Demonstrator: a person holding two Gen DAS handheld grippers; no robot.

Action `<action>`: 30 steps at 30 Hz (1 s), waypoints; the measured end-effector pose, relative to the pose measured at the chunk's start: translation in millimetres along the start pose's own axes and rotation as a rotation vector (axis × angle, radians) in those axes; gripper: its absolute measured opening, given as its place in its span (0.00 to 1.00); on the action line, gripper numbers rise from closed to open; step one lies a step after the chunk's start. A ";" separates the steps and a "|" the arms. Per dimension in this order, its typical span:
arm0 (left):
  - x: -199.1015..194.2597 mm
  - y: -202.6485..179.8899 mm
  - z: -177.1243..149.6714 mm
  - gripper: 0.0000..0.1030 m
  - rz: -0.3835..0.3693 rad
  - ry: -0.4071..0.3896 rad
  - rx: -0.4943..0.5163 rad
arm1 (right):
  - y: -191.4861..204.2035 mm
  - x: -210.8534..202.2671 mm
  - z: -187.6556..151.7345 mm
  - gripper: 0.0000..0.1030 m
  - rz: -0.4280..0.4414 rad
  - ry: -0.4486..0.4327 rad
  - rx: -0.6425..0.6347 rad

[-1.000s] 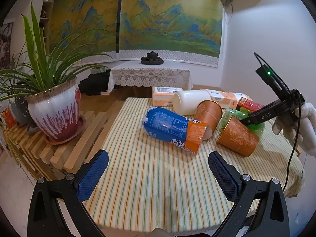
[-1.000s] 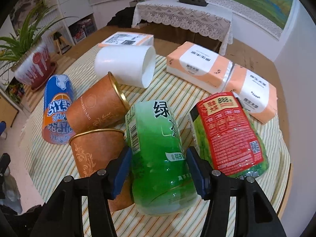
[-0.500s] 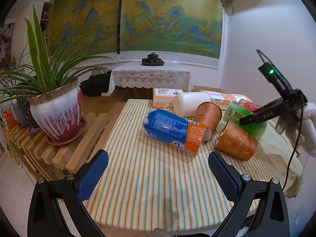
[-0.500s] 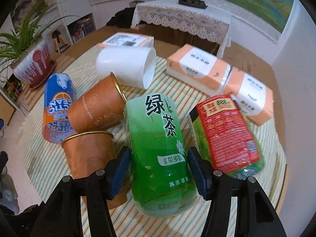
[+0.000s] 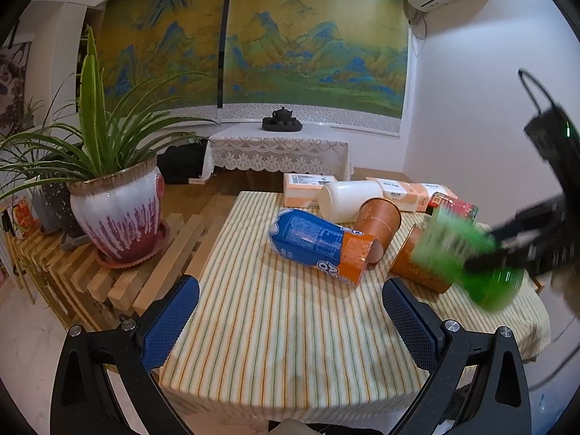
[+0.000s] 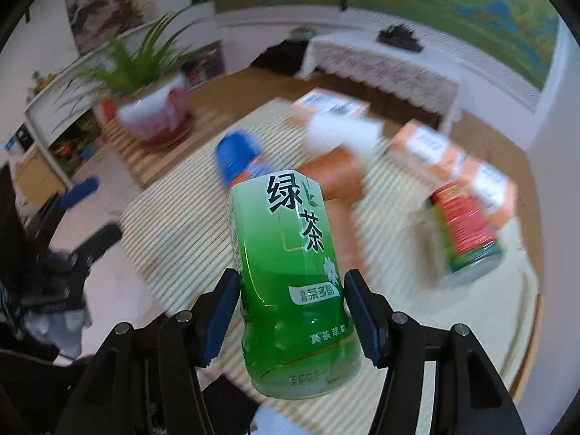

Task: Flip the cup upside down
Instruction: 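Lift the green tea bottle with the right gripper and carry it toward the left gripper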

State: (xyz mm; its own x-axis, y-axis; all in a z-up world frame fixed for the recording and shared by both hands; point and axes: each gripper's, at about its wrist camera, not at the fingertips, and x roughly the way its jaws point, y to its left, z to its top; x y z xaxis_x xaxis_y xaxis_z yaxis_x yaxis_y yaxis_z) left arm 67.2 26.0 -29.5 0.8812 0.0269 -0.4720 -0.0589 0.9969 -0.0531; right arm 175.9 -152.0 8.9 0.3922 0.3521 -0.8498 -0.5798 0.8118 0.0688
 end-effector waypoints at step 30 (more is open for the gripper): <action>-0.9 -66.9 -23.1 0.99 -0.131 0.056 0.077 | -29.8 13.0 -37.2 0.62 0.046 -0.080 0.340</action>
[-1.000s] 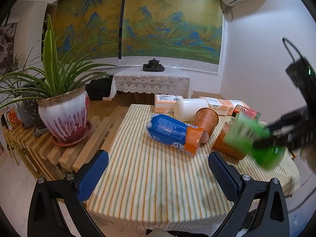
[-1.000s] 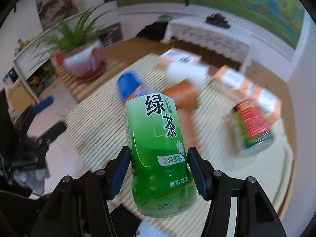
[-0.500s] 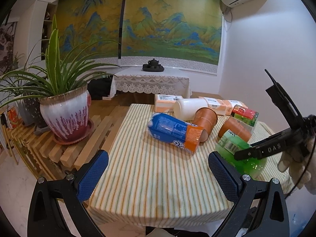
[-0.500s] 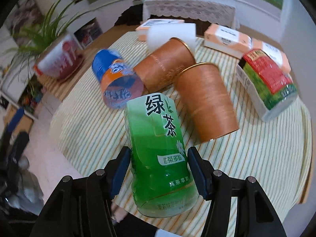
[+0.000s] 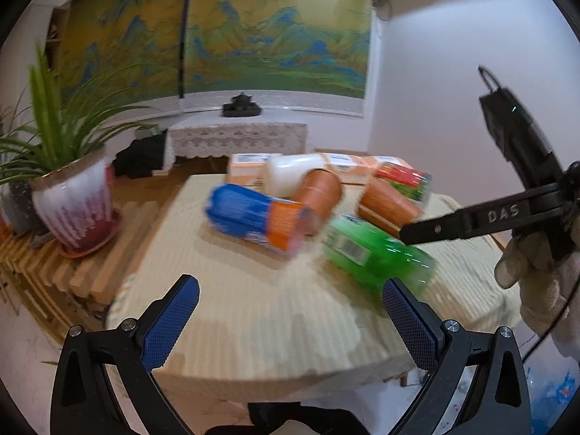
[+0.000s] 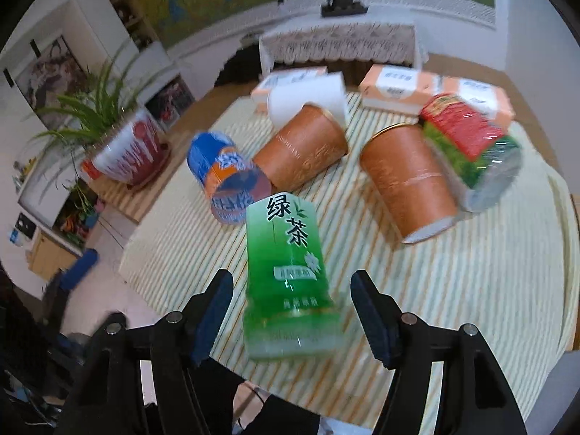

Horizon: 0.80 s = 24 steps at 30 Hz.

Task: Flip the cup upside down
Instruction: 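Lift the green tea bottle with the right gripper and carry it toward the left gripper, then close the left gripper on the bottle's cap end while the right gripper releases it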

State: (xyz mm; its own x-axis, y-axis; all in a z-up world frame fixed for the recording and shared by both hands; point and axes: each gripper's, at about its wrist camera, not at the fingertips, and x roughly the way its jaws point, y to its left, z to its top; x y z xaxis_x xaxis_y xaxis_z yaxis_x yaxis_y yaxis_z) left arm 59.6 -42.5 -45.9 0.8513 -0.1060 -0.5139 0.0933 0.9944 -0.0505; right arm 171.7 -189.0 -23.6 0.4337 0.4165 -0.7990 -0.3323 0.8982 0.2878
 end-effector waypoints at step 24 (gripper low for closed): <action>89.4 -142.2 -24.8 0.99 0.263 -0.090 -0.017 | -87.5 -125.3 -152.7 0.67 -0.202 -0.377 0.207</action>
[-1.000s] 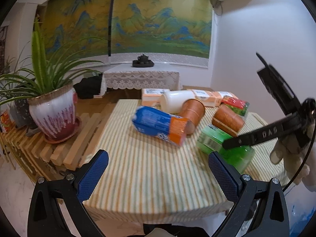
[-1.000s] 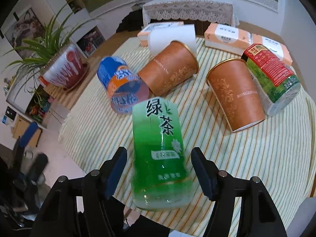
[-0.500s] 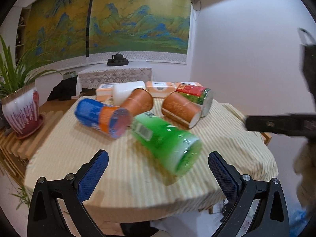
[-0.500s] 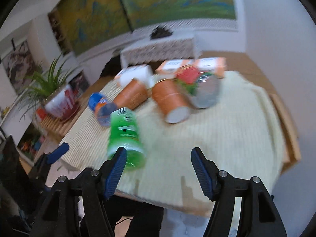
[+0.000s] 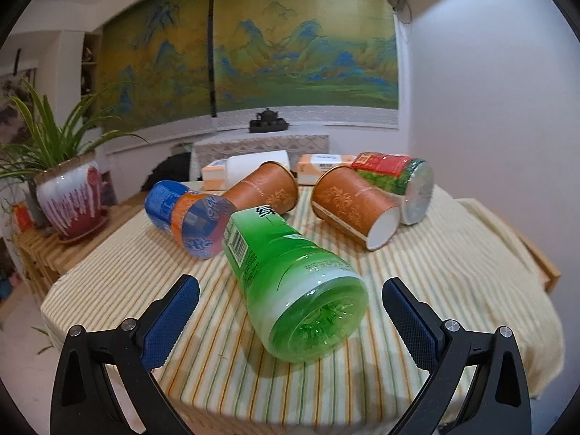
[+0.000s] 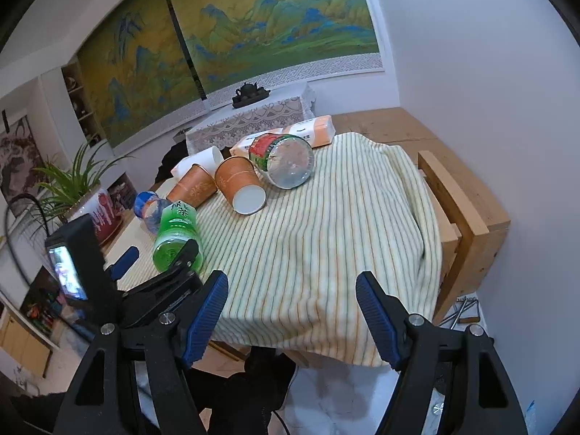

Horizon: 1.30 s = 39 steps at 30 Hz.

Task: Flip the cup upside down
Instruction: 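Close the left gripper on the bottle's cap end while the right gripper releases it, then rotate the held bottle with the left gripper to stand it on its cap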

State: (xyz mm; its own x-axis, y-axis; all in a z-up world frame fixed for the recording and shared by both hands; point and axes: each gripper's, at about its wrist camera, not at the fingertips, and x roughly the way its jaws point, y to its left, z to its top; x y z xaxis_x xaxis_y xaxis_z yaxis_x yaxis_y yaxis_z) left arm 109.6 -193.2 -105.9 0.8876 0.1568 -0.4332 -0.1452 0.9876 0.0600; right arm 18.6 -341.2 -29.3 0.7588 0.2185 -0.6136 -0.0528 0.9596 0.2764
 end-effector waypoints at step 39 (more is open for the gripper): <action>-41.9 63.3 58.2 0.72 -0.391 0.079 0.146 | 13.1 17.6 -6.7 0.67 0.054 0.013 0.019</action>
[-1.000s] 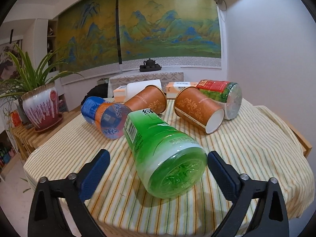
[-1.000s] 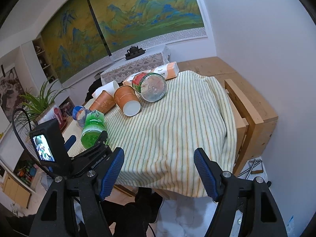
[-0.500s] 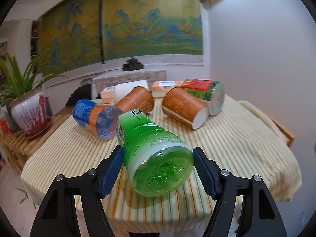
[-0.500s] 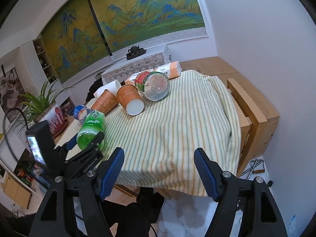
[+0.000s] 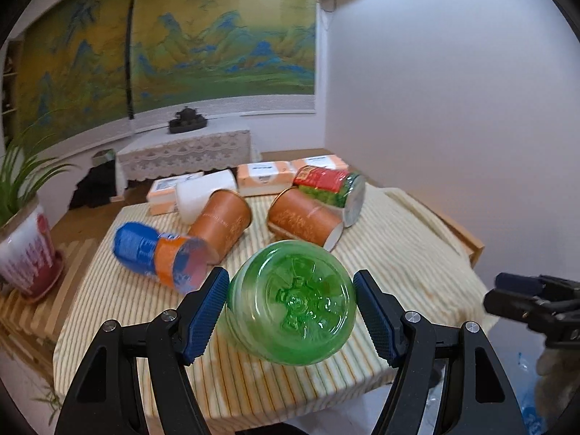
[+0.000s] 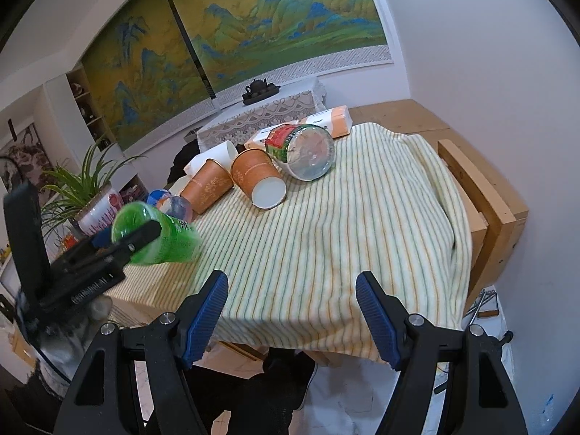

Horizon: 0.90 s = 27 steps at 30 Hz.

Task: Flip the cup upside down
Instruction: 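Rotate the held bottle with the left gripper to stand it on its cap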

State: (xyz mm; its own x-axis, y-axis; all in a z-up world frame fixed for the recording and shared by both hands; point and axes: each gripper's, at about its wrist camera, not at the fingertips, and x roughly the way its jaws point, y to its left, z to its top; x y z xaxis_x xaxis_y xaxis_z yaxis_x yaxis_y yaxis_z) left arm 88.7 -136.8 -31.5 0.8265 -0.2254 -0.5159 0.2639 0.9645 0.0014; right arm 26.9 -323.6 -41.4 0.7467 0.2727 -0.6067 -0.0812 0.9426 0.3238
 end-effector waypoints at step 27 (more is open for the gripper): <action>49.9 41.8 35.0 0.72 -0.161 0.068 -0.150 | 35.8 9.4 3.2 0.67 -0.148 -0.071 -0.114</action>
State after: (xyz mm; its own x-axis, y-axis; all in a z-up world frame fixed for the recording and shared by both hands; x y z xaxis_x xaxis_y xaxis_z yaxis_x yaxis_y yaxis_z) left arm 158.4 -112.5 -27.2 0.7429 -0.3732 -0.5557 0.3089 0.9276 -0.2100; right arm 33.1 -287.9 -33.2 0.8003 0.1193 -0.5877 -0.0384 0.9882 0.1483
